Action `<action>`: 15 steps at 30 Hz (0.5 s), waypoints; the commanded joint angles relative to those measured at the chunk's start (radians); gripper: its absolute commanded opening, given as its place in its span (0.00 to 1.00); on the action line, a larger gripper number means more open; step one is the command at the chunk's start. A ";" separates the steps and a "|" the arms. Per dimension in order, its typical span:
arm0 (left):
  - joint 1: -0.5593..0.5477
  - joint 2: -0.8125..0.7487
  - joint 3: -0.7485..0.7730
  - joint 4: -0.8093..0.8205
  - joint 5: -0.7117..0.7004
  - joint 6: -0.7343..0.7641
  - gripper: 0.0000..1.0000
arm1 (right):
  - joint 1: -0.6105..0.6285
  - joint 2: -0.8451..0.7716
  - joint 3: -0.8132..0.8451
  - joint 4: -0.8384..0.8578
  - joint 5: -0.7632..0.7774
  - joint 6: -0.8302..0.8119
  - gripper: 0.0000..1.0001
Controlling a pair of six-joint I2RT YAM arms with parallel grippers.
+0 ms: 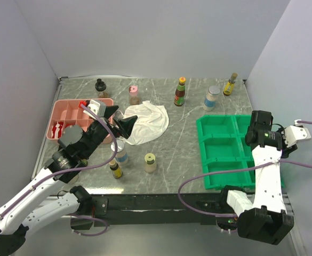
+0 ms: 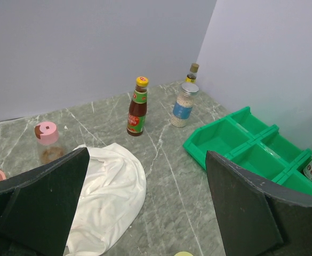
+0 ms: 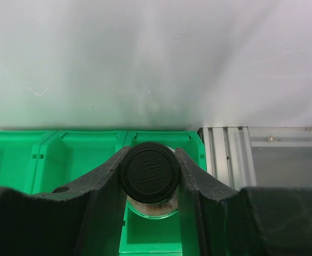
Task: Organize the condiment bottles
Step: Place the bottle in the storage box.
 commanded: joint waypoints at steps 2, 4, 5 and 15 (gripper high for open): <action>-0.006 -0.008 -0.001 0.023 -0.003 0.016 0.97 | -0.011 0.000 0.003 0.058 0.091 0.019 0.11; -0.007 -0.009 -0.001 0.023 -0.005 0.016 0.97 | -0.013 0.001 -0.005 0.060 0.085 0.012 0.17; -0.006 -0.008 0.000 0.023 -0.006 0.016 0.97 | -0.014 0.003 -0.003 0.058 0.085 0.013 0.26; -0.006 -0.017 -0.003 0.022 -0.015 0.019 0.97 | -0.014 -0.005 0.003 0.054 0.074 -0.007 0.61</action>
